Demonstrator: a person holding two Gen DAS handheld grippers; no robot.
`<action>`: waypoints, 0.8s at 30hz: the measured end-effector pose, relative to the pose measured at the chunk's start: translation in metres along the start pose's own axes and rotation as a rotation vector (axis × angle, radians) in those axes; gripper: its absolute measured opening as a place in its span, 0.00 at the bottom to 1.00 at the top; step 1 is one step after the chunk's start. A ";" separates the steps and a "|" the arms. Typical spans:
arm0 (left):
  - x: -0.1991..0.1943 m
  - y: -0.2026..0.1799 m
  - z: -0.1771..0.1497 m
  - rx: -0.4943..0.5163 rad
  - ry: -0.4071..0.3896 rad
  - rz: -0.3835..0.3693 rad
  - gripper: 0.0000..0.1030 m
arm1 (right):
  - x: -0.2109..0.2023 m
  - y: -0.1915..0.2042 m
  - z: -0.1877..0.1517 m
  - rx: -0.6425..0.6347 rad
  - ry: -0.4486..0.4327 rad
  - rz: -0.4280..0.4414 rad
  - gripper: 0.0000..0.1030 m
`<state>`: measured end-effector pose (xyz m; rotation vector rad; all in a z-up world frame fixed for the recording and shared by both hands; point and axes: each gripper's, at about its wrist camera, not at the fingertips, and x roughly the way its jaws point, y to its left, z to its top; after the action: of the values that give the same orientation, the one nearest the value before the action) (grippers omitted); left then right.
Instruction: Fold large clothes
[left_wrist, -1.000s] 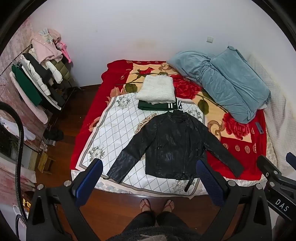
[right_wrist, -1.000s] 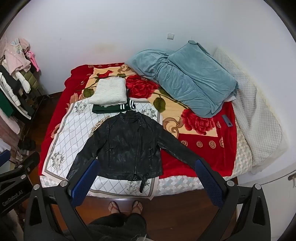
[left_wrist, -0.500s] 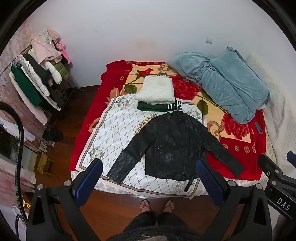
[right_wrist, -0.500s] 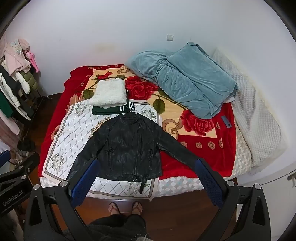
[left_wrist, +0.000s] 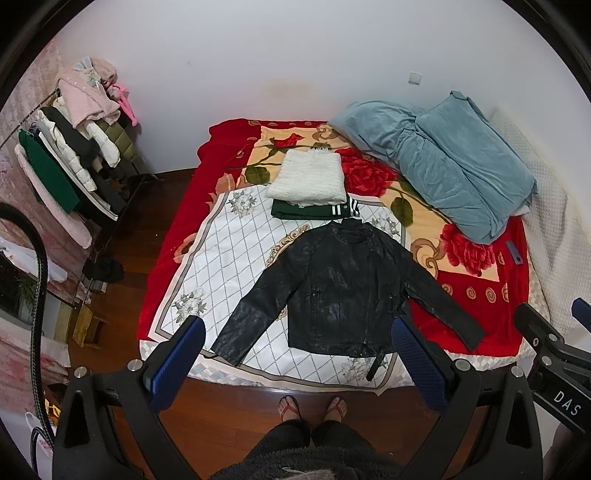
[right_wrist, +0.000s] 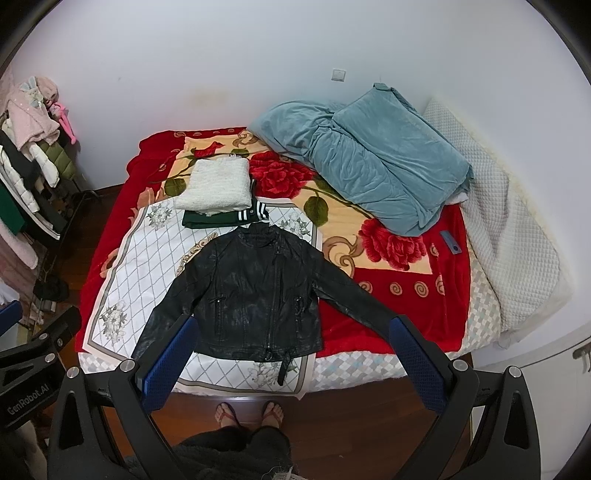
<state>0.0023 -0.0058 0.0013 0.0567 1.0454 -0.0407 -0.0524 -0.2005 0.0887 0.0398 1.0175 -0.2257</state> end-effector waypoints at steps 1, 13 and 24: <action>0.000 0.000 0.000 -0.001 0.000 -0.001 1.00 | 0.001 0.000 -0.001 -0.001 -0.001 -0.002 1.00; 0.000 0.001 0.000 0.000 0.000 -0.004 1.00 | -0.002 0.002 0.001 -0.002 -0.001 -0.004 1.00; -0.003 -0.017 -0.007 0.002 0.000 -0.007 1.00 | 0.000 0.000 0.002 -0.002 -0.002 -0.004 1.00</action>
<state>-0.0065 -0.0224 -0.0003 0.0548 1.0460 -0.0482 -0.0513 -0.2009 0.0899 0.0358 1.0163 -0.2283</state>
